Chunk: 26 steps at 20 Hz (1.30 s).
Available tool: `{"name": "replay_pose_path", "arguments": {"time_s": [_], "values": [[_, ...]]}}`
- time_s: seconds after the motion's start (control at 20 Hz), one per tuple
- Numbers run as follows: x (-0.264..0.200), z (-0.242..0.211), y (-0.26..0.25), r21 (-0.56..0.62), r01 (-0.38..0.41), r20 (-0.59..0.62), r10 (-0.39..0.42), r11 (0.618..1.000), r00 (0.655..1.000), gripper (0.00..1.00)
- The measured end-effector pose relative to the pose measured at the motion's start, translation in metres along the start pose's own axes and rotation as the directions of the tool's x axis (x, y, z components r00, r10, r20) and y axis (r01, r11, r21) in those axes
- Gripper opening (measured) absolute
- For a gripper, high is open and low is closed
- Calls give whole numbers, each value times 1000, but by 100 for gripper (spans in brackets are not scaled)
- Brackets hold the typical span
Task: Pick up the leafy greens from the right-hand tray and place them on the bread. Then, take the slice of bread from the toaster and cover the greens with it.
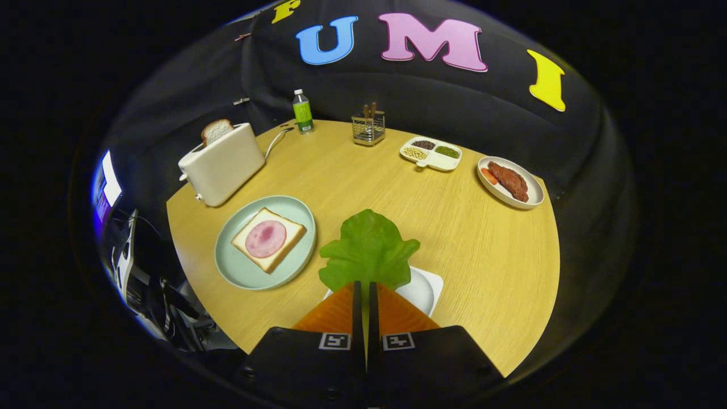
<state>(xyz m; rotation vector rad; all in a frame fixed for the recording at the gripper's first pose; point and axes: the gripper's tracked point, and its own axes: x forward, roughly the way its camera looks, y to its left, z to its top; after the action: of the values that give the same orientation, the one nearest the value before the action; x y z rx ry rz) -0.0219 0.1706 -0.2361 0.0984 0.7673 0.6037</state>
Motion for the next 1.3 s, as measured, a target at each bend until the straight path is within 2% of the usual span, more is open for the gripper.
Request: {"name": "replay_pose_path", "arguments": {"time_s": [0.25, 0.55, 0.95, 1.2, 1.3], "values": [[14, 35, 57, -52, -95, 16, 96, 994, 995, 6], [53, 42, 136, -116, -201, -37, 198, 973, 979, 6], [87, 41, 172, -110, -227, -87, 218, 968, 972, 6], [91, 62, 166, -81, -173, -9, 173, 981, 985, 99], [80, 80, 163, -90, -154, 59, 159, 984, 985, 99]]}}
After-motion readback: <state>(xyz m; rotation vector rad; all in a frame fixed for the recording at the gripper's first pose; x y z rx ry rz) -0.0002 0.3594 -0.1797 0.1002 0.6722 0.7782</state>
